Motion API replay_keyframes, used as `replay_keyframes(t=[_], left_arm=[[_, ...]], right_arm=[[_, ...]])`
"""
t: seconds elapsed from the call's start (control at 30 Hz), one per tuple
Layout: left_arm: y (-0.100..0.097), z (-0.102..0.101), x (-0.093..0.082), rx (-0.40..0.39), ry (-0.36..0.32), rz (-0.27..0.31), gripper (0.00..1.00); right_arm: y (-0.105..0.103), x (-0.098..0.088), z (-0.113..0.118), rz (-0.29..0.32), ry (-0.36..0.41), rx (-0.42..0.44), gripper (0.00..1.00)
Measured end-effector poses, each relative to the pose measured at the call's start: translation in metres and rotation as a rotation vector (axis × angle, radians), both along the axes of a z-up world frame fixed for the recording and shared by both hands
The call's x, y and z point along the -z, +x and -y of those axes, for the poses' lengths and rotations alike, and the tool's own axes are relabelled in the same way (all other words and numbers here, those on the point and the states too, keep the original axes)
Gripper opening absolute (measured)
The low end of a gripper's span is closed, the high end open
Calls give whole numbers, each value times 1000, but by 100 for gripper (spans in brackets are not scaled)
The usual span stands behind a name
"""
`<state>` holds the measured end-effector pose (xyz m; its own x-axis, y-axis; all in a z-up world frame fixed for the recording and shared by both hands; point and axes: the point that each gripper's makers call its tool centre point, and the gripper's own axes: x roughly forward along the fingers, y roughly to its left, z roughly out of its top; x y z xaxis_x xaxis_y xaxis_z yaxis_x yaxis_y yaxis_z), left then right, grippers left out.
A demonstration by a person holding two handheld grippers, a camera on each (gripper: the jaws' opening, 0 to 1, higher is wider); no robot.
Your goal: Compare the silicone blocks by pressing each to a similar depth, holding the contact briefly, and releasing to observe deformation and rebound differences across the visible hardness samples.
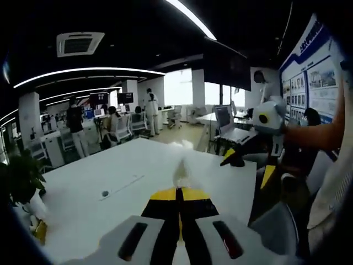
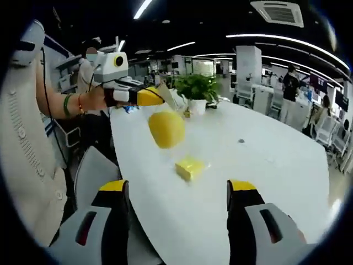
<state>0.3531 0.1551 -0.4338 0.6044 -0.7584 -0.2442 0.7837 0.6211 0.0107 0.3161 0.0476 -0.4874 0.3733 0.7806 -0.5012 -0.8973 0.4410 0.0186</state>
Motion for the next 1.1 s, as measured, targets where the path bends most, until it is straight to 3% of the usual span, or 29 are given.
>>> replay_keyframes(t=[0.27, 0.33, 0.77, 1.1], left_arm=[[-7, 4, -13, 42, -2, 25, 0], [-8, 5, -15, 46, 20, 54, 0], [-9, 8, -17, 79, 6, 48, 0], [-8, 10, -22, 86, -1, 56, 0]], right_arm=[[25, -17, -42, 35, -80, -187, 66], [29, -15, -53, 35, -107, -236, 66], [31, 8, -120, -35, -152, -451, 62], [30, 16, -131, -60, -176, -530, 46]])
